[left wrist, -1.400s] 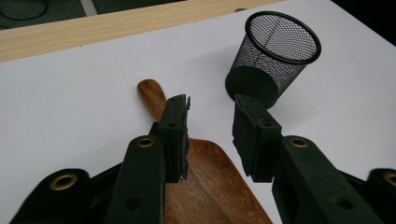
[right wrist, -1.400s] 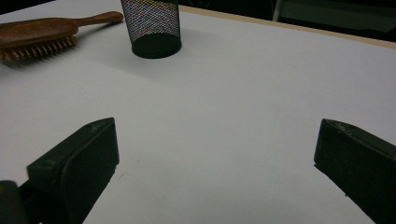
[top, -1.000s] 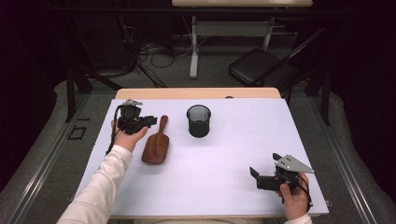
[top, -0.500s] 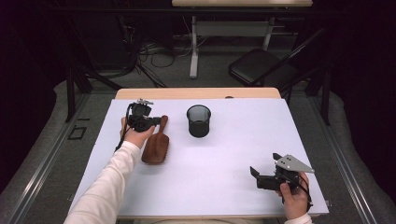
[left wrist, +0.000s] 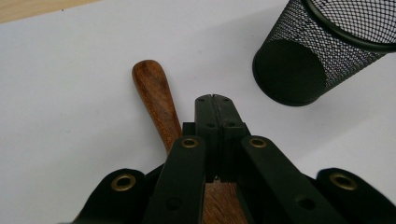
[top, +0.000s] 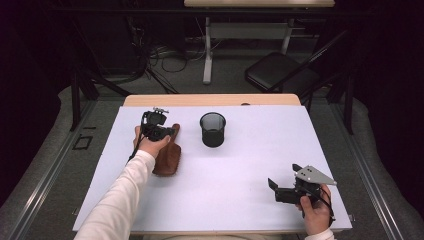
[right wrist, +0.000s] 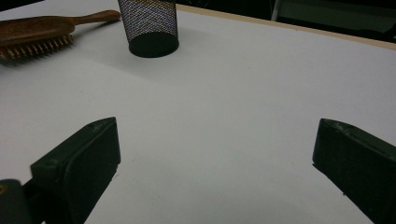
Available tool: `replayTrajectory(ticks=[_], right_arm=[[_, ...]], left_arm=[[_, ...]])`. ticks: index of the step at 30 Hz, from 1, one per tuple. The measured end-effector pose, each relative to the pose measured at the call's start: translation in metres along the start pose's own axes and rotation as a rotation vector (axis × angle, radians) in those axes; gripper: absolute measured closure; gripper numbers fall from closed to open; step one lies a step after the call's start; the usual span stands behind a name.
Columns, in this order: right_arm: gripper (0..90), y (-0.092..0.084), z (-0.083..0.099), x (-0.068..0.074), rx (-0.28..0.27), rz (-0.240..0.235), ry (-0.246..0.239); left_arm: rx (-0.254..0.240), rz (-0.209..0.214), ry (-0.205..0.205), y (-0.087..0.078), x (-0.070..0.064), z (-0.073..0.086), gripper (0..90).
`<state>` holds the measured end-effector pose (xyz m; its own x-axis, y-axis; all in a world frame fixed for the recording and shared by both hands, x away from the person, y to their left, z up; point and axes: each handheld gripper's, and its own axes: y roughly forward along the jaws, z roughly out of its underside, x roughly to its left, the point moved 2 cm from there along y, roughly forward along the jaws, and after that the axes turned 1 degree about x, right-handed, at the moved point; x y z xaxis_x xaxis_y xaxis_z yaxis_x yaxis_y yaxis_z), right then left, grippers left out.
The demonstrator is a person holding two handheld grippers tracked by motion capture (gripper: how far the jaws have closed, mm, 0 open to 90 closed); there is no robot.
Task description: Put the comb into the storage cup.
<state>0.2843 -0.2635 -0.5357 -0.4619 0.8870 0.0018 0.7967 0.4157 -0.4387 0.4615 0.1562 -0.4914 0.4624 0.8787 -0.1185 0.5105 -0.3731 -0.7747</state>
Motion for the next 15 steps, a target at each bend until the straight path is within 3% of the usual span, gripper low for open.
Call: replayTrajectory(ticks=[15], right_arm=[[1.6,0.002,0.001,0.0,0.01,-0.008,-0.003]], left_arm=[[0.047,-0.021,-0.016,0.024,0.004,0.001,90.0]])
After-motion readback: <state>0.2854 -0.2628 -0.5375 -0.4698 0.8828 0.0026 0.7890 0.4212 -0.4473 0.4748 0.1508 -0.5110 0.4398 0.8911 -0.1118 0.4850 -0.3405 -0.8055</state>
